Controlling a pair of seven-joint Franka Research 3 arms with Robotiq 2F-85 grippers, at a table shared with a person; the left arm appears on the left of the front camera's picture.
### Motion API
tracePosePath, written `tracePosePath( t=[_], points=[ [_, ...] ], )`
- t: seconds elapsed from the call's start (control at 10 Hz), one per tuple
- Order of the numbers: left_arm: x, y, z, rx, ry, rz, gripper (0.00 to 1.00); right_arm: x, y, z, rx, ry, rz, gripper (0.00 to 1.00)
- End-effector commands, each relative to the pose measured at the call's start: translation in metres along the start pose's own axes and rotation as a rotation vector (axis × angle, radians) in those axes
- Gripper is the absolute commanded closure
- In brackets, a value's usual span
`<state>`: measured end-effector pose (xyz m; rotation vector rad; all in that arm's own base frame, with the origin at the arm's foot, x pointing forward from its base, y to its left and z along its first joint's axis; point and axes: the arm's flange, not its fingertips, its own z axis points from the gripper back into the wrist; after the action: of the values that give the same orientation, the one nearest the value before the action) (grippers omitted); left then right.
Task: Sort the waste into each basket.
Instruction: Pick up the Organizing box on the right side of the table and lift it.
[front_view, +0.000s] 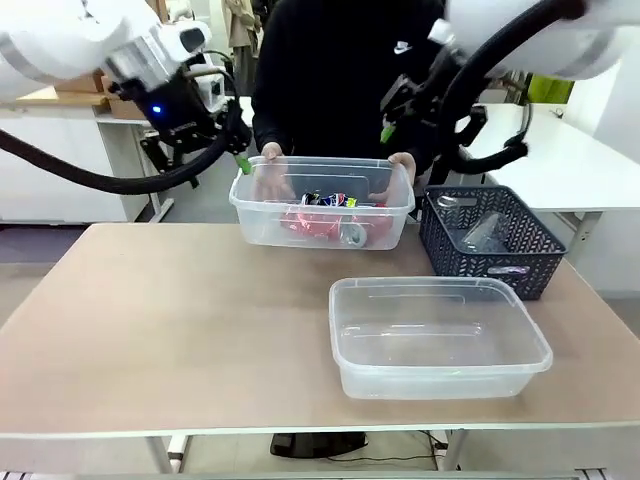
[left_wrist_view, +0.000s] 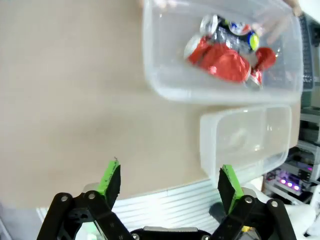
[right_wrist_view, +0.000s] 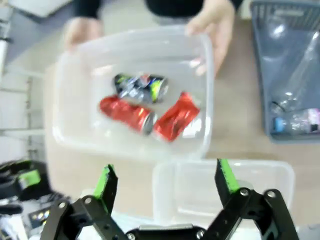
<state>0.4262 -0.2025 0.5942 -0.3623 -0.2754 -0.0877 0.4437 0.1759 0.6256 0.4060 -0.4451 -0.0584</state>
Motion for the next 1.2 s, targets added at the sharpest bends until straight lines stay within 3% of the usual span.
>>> tracePosePath(
  t=[0.0, 0.2, 0.4, 0.5, 0.6, 0.9, 1.1],
  points=[
    [-0.069, 0.025, 0.031, 0.047, -0.013, -0.012, 0.0, -0.057, -0.058, 0.069, 0.01, 0.012, 0.046, 0.0],
    [-0.104, 0.014, 0.007, 0.139, 0.16, -0.117, 0.0, -0.105, -0.113, 0.079, -0.285, 0.007, 0.236, 0.0],
    [-0.102, 0.001, -0.016, 0.2, 0.183, -0.139, 0.0, -0.126, -0.131, 0.057, -0.304, 0.194, 0.467, 0.0],
    [-0.096, 0.0, -0.018, 0.162, 0.16, -0.127, 0.0, -0.124, -0.13, 0.049, -0.332, 0.188, 0.433, 0.0],
    [-0.12, 0.006, -0.009, 0.159, 0.187, -0.105, 0.0, -0.129, -0.129, 0.07, -0.282, 0.149, 0.309, 0.0],
    [-0.114, 0.002, -0.022, 0.169, 0.198, -0.117, 0.0, -0.134, -0.135, 0.058, -0.309, 0.188, 0.361, 0.0],
    [-0.125, -0.059, -0.109, 0.123, 0.219, -0.037, 0.0, -0.161, -0.179, 0.005, -0.332, 0.311, 0.22, 0.0]
  ],
)
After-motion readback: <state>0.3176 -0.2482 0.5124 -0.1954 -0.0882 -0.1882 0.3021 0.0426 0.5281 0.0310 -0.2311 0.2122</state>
